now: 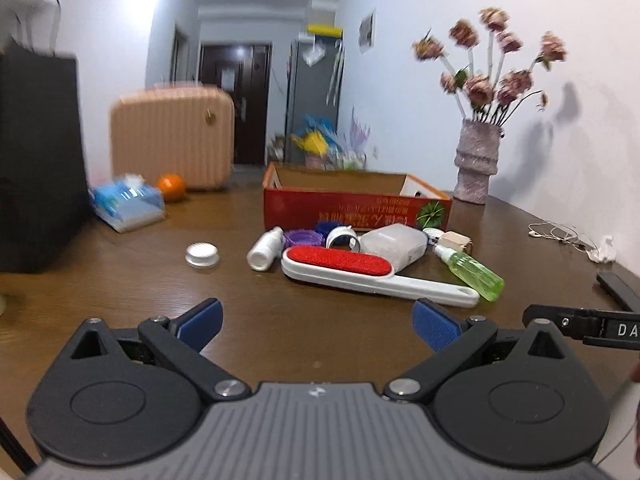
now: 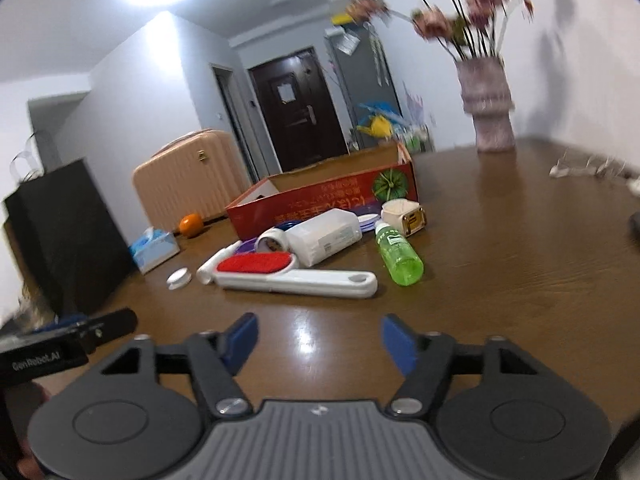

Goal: Organize rigid objects
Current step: 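Lower the left tool onto the red-and-white lint brush and close it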

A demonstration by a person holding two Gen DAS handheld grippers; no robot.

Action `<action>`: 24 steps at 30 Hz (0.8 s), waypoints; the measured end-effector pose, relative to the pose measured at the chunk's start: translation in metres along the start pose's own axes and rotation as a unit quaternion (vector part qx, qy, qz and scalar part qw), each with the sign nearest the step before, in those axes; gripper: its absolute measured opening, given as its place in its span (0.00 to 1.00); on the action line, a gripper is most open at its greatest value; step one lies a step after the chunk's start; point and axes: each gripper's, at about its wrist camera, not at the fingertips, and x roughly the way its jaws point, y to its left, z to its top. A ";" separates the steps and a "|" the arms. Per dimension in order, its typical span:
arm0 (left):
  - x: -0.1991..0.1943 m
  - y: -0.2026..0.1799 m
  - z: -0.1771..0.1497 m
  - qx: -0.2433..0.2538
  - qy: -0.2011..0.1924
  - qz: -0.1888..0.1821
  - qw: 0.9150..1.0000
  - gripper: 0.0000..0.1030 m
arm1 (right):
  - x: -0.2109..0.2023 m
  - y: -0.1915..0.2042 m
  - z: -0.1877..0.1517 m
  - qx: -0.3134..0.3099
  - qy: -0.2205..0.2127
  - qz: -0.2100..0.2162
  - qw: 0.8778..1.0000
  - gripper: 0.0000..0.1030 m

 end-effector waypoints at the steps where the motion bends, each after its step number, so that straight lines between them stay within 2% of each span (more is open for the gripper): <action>1: 0.014 0.005 0.006 -0.007 0.010 -0.008 1.000 0.98 | 0.015 -0.005 0.006 0.012 0.005 -0.003 1.000 0.52; 3: 0.044 0.012 0.019 -0.021 0.028 -0.018 0.999 0.94 | 0.042 -0.016 0.015 0.038 0.021 -0.012 0.999 0.46; 5: 0.069 0.017 0.029 -0.033 0.037 -0.023 0.998 0.90 | 0.065 -0.026 0.023 0.059 0.029 -0.016 0.998 0.44; 8: 0.103 0.025 0.037 -0.055 0.053 -0.022 0.997 0.84 | 0.086 -0.034 0.032 0.054 0.026 -0.023 0.998 0.37; 10: 0.122 0.028 0.041 -0.062 0.063 -0.025 0.996 0.82 | 0.099 -0.039 0.037 0.057 0.041 -0.026 0.997 0.21; 12: 0.135 0.029 0.042 -0.064 0.070 -0.027 0.995 0.82 | 0.111 -0.042 0.039 0.052 0.058 -0.027 0.997 0.16; 21: 0.162 0.035 0.042 -0.075 0.090 -0.045 0.992 0.78 | 0.134 -0.050 0.056 -0.001 0.084 -0.049 0.995 0.17; 24: 0.163 0.039 0.036 -0.094 0.106 -0.062 0.988 0.67 | 0.136 -0.054 0.061 0.001 0.097 -0.042 0.994 0.19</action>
